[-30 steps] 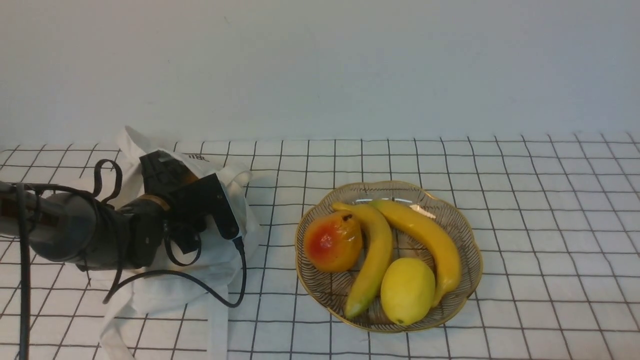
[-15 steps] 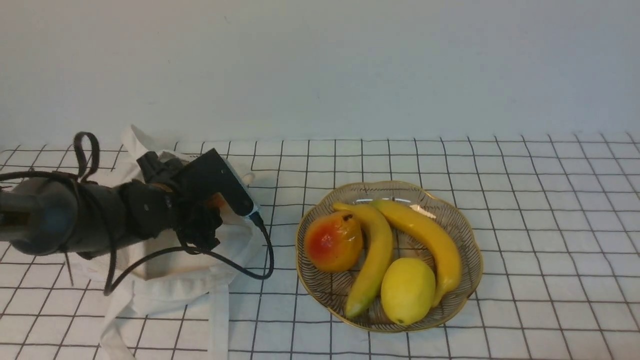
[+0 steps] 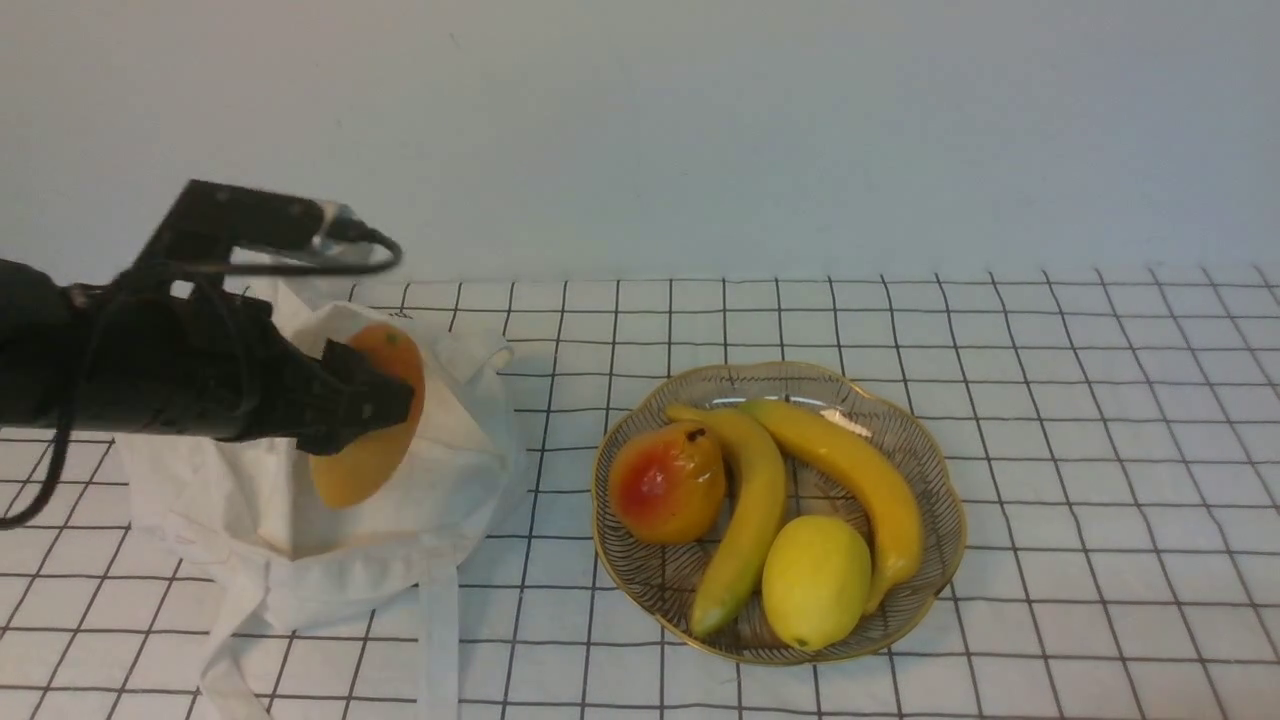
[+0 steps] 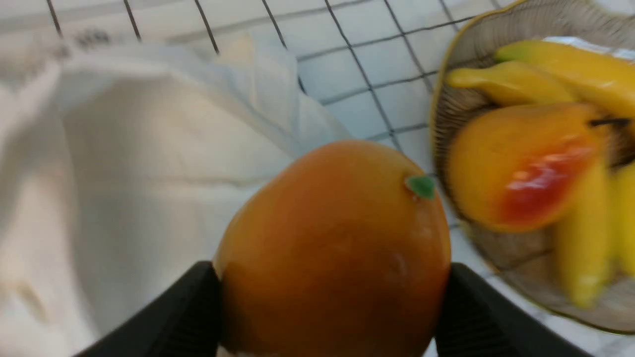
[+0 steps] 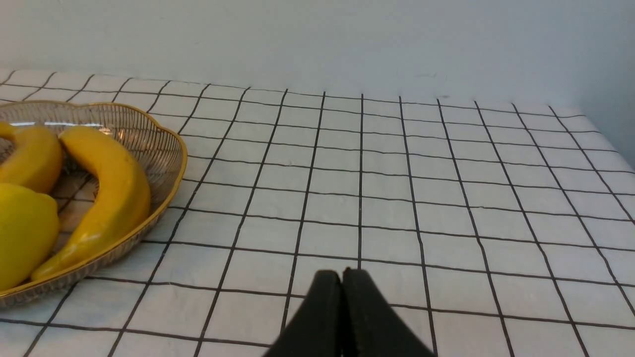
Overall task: Take the fruit out of the bag on the white checkered tablecloth and place them on the plate.
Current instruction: 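Carry the mango from the white cloth bag to the fruit plate with the left gripper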
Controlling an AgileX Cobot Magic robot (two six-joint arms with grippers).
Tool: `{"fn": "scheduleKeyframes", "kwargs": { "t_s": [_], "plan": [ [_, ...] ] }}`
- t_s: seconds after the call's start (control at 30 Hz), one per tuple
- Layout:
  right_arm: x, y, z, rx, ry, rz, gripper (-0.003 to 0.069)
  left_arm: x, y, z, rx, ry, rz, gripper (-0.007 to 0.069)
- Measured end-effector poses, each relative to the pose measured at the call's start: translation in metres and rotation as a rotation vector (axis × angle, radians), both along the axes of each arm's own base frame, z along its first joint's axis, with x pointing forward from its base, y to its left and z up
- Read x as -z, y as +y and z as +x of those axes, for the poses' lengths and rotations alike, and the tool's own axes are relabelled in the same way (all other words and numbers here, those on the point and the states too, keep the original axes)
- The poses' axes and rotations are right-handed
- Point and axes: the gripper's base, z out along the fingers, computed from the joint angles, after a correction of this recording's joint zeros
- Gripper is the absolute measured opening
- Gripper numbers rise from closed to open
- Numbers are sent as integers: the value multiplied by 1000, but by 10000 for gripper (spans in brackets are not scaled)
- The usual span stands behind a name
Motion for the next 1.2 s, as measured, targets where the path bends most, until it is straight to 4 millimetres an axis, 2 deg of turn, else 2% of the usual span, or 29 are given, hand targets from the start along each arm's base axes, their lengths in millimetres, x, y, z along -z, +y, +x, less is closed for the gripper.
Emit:
{"fn": "scheduleKeyframes", "kwargs": {
  "t_s": [0.03, 0.1, 0.23, 0.37, 0.43, 0.5, 0.53, 0.57, 0.63, 0.67, 0.77, 0.8, 0.83, 0.97, 1.07, 1.17, 1.2],
  "plan": [
    [0, 0, 0, 0, 0, 0, -14, 0, 1, 0, -3, 0, 0, 489],
    [0, 0, 0, 0, 0, 0, -14, -8, -1, -14, -8, 108, -106, 489],
    [0, 0, 0, 0, 0, 0, -14, -24, -15, -30, 99, 174, -188, 489],
    [0, 0, 0, 0, 0, 0, -14, -48, -44, -34, 229, 106, -271, 489],
    [0, 0, 0, 0, 0, 0, -14, -53, -55, -33, 255, 77, -281, 489],
    [0, 0, 0, 0, 0, 0, -14, -61, -81, -30, 303, 24, -289, 489],
    [0, 0, 0, 0, 0, 0, -14, -61, -83, -30, 306, 21, -289, 489],
    [0, 0, 0, 0, 0, 0, -14, -62, -104, -26, 338, 3, -291, 489],
    [0, 0, 0, 0, 0, 0, -14, -58, -128, -20, 363, -5, -296, 489],
    [0, 0, 0, 0, 0, 0, -14, -58, -130, -19, 364, -5, -297, 489],
    [0, 0, 0, 0, 0, 0, -14, -42, -172, -1, 360, -5, -306, 489],
    [0, 0, 0, 0, 0, 0, -14, -40, -176, 1, 356, -5, -307, 489],
    [0, 0, 0, 0, 0, 0, -14, -31, -190, 11, 345, -2, -301, 489],
    [0, 0, 0, 0, 0, 1, -14, -9, -210, 35, 304, 6, -289, 489],
    [0, 0, 0, 0, 0, 1, -14, 1, -214, 45, 283, 11, -281, 489],
    [0, 0, 0, 0, 0, 1, -14, 21, -218, 60, 231, 17, -257, 489],
    [0, 0, 0, 0, 0, 1, -14, 20, -218, 60, 231, 16, -257, 489]
  ]
}}
